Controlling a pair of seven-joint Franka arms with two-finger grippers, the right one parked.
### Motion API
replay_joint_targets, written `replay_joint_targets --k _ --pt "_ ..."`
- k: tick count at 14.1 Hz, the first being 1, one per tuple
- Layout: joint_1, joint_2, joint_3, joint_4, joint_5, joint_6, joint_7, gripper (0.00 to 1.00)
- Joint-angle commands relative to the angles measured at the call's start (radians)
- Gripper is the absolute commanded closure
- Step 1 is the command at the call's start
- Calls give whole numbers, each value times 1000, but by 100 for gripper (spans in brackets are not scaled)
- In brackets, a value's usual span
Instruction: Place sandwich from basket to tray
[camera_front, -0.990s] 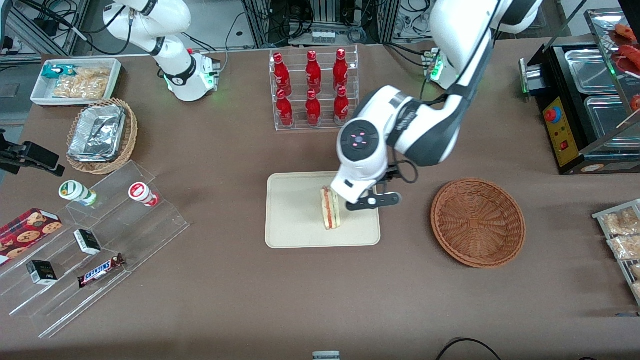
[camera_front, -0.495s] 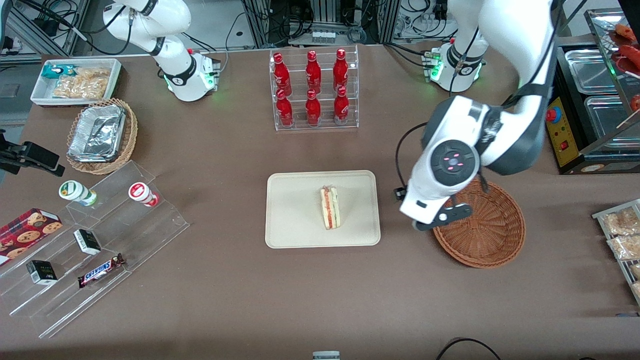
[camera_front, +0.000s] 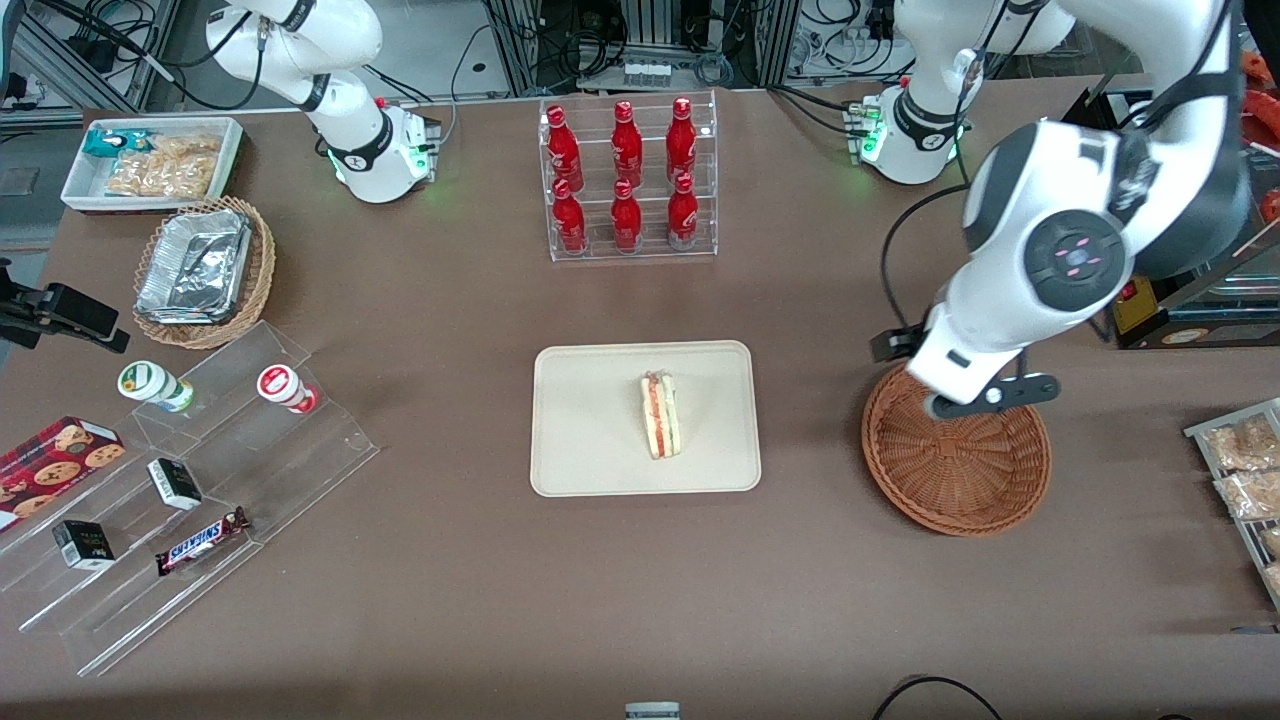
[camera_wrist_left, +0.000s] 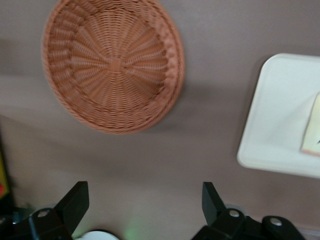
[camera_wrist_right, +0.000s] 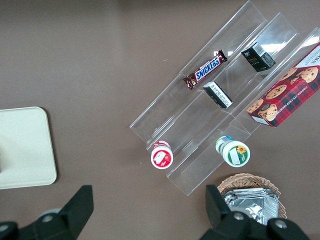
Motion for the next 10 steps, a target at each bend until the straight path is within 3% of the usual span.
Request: replay_joint_targets --k 1,4,10 --pt "87 -150 -12 -96 -12 -57 190 0" --pt "146 -209 -11 -87 -4 -105 342 0" --pt "198 -235 38 2 -12 -164 442 0"
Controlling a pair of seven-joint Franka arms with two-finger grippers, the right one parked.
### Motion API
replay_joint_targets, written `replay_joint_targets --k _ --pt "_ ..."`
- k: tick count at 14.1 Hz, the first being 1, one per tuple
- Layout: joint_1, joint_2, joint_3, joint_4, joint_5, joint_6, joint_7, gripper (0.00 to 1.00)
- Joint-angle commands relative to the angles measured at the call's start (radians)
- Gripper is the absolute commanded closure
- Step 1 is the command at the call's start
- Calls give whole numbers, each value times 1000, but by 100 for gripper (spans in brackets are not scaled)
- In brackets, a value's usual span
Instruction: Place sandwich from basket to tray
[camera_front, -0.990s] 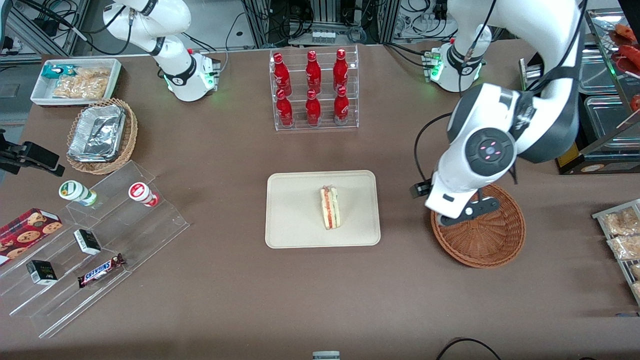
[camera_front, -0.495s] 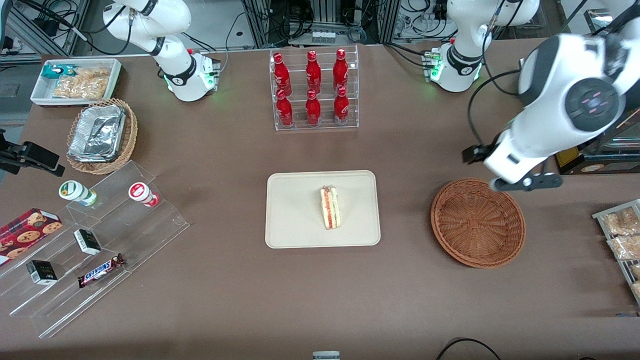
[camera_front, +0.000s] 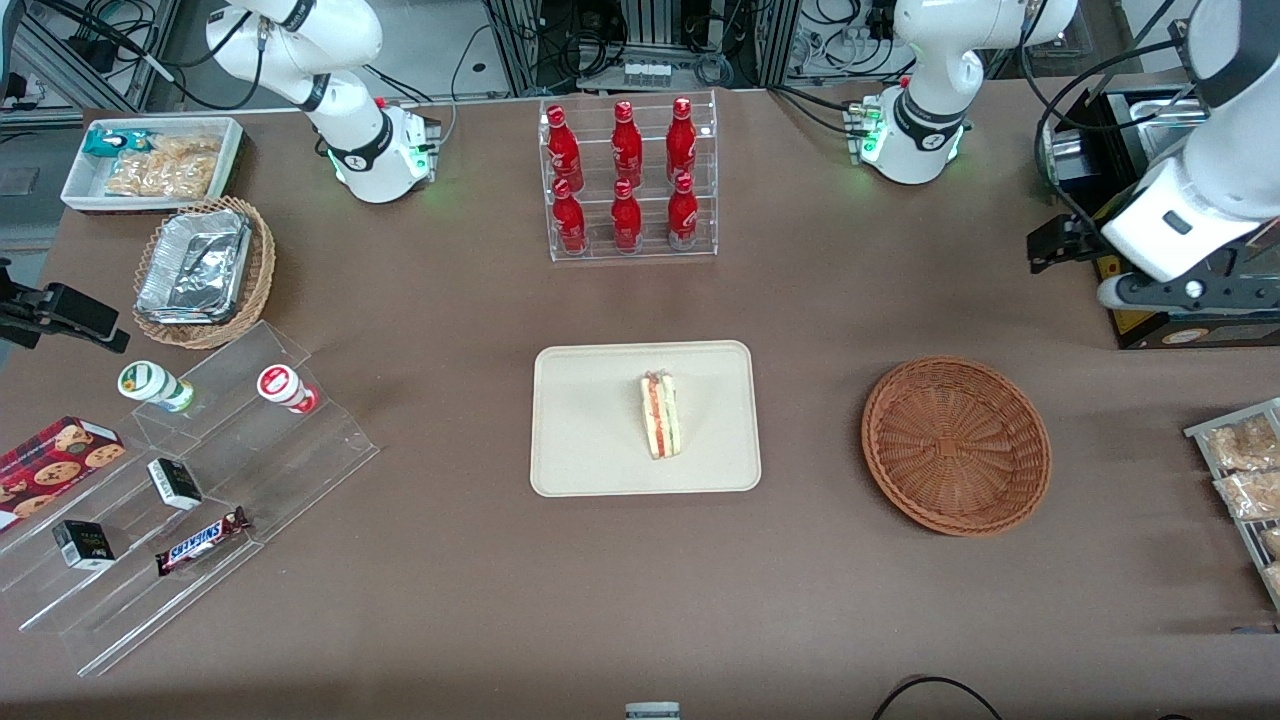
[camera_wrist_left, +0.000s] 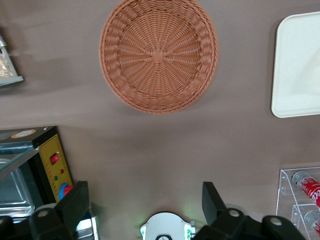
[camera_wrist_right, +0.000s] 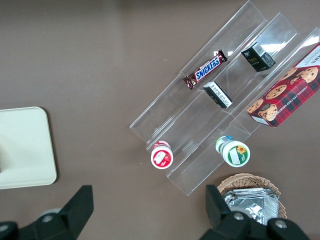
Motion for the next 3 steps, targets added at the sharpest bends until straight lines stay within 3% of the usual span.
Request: replay_joint_targets --k 1,3 --pt "9 -6 17 36 -10 -25 41 0" --pt "9 -5 30 46 -15 -19 39 0"
